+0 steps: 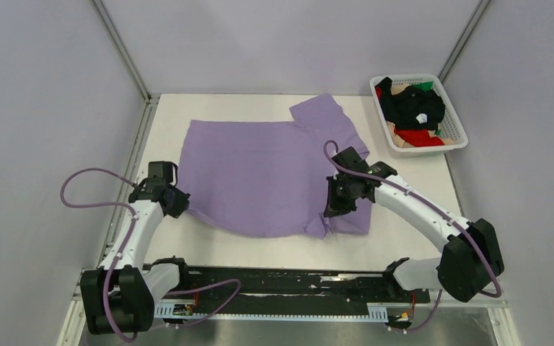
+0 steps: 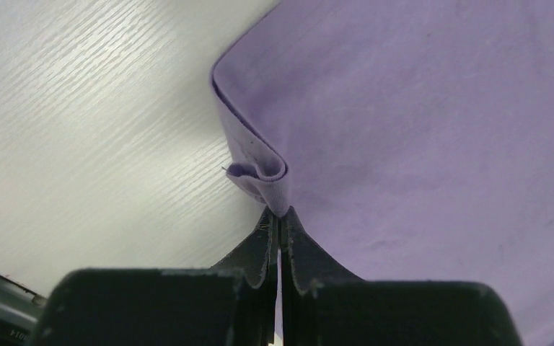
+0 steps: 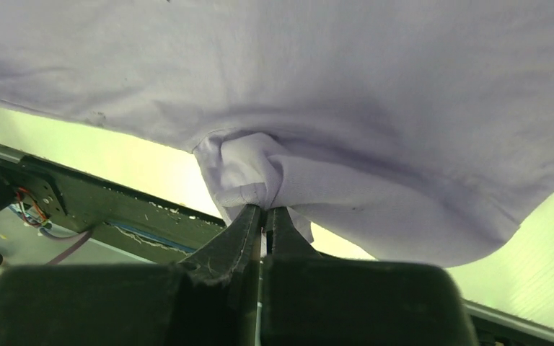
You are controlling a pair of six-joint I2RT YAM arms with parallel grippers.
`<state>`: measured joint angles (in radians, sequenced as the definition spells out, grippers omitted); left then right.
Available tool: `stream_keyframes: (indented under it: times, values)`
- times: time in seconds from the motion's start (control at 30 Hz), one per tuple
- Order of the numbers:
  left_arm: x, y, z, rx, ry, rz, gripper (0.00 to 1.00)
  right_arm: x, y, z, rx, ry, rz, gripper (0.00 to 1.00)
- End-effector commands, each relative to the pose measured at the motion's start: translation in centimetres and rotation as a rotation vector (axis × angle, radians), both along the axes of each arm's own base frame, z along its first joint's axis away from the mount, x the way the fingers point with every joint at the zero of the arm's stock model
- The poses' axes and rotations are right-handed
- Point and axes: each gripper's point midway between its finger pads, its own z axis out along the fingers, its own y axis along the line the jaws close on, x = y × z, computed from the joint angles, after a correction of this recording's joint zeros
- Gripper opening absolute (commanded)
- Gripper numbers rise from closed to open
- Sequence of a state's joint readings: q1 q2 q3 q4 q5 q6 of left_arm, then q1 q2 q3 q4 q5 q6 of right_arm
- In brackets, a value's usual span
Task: Fold and stack the t-shirts
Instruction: Grab the side of the flattened tshirt closest away from the robot with both arms, then fold the flattened tshirt in 1/3 of the way
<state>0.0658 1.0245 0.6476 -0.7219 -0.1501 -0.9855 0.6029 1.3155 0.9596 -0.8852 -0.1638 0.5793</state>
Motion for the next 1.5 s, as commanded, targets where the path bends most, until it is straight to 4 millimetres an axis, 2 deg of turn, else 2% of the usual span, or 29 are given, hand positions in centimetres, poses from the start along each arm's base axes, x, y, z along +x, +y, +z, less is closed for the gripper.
stream_keyframes:
  times: [0.0,0.2,0.4,0.6,1.03,1.2,1.33,1.4,1.43,1.47]
  values:
    - [3.3,0.3,2.3,0.007,-0.092,0.003,0.00,3.3,0.5,2.6,0.068,-0.089,0.060,0.00]
    - [5.1,0.4,2.9,0.006,-0.094,0.007,0.00,6.8,0.2,4.6,0.093,-0.155,0.072,0.00]
    - [7.0,0.7,3.5,0.012,-0.095,0.007,0.00,9.8,-0.5,5.1,0.078,-0.188,0.070,0.00]
    - [8.6,1.2,3.1,0.014,-0.073,0.017,0.00,12.9,-1.6,5.5,0.061,-0.217,0.052,0.00]
    - [10.9,2.7,1.9,0.022,-0.028,0.043,0.00,17.9,-2.9,4.5,0.010,-0.248,0.025,0.00]
    - [11.9,2.8,0.7,0.015,-0.002,0.038,0.00,19.8,-3.0,4.1,0.007,-0.259,0.017,0.00]
    - [12.9,3.2,-0.1,0.021,0.011,0.051,0.10,22.1,-3.3,3.0,-0.004,-0.262,0.007,0.02]
    - [13.6,3.6,-0.4,0.028,0.011,0.060,0.20,23.7,-3.6,1.8,-0.019,-0.265,0.012,0.05]
    - [14.1,3.9,-0.1,0.033,0.002,0.065,0.41,25.0,-4.0,1.5,-0.038,-0.277,0.003,0.10]
    - [14.3,4.3,-0.5,0.040,0.015,0.073,0.52,26.3,-4.3,1.2,-0.058,-0.288,-0.006,0.15]
